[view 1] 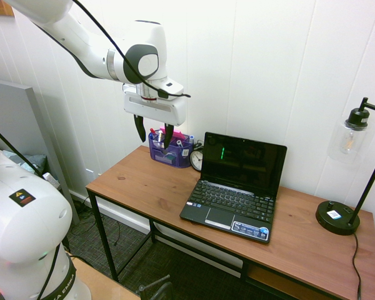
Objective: Close the laptop lid
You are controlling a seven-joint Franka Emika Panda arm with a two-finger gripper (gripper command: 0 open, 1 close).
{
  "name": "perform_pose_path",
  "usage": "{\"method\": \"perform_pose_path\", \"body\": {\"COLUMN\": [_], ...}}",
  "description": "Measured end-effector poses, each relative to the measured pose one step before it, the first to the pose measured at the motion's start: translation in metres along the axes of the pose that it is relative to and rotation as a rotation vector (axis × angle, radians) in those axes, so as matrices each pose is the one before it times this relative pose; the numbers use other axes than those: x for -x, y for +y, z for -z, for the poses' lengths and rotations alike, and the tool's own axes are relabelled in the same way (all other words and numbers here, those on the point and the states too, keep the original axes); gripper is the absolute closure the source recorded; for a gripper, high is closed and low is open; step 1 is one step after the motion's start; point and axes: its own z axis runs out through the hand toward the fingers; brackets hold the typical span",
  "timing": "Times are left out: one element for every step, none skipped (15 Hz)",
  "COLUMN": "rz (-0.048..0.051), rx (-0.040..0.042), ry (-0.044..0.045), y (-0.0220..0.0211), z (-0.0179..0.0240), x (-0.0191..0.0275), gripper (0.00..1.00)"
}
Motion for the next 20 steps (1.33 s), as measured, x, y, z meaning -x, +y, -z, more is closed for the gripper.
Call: {"method": "perform_pose_path", "body": {"rz": [-0.00178,-0.00960,-0.00856,-0.00548,-0.00171,-0.00826,-0.01142,-0.00806,-0.00328,-0.00102,0.00105,-0.00478,-0.00735,-0.00873,-0.00651,-0.00868,-0.00840,-0.00537,-0.00571,-0.00469], "rx": [0.00313,0.00660,0.00206,-0.00126,-0.00228,-0.00349,-0.00369,-0.00046,0.00266,-0.00223,-0.00606,-0.00628,-0.00907,-0.01299,-0.00779,-0.00712,-0.01006,-0.00622,-0.00200,-0.00042], "ry": [-0.00062,0.00361,0.00988,0.01187,0.01870,0.01840,0.01969,0.02154,0.02154,0.02169,0.02631,0.01885,0.01785,0.01966,0.01605,0.01097,0.01290,0.00889,0.00521,0.00438], "y": [0.00003,-0.00034,-0.00119,-0.00182,-0.00091,0.00164,0.00350,0.00452,0.00379,0.00110,-0.00217,-0.00259,-0.00417,-0.00523,-0.00550,-0.00624,-0.00688,-0.00706,-0.00586,-0.00509], "z": [-0.00044,-0.00012,0.00191,0.00367,0.00528,0.00623,0.00691,0.00624,0.00442,0.00293,0.00041,-0.00299,-0.00396,-0.00471,-0.00618,-0.00630,-0.00626,-0.00856,-0.01085,-0.01106], "x": [0.00028,0.00067,-0.00068,-0.00181,-0.00485,-0.00879,-0.01166,-0.01269,-0.01199,-0.01224,-0.01234,-0.01343,-0.01575,-0.01705,-0.01546,-0.01427,-0.01394,-0.01162,-0.01027,-0.00881], "gripper": [0.00,0.00,0.00,0.00,0.00,0.00,0.00,0.00,0.00,0.00,0.00,0.00,0.00,0.00,0.00,0.00,0.00,0.00,0.00,0.00]}}
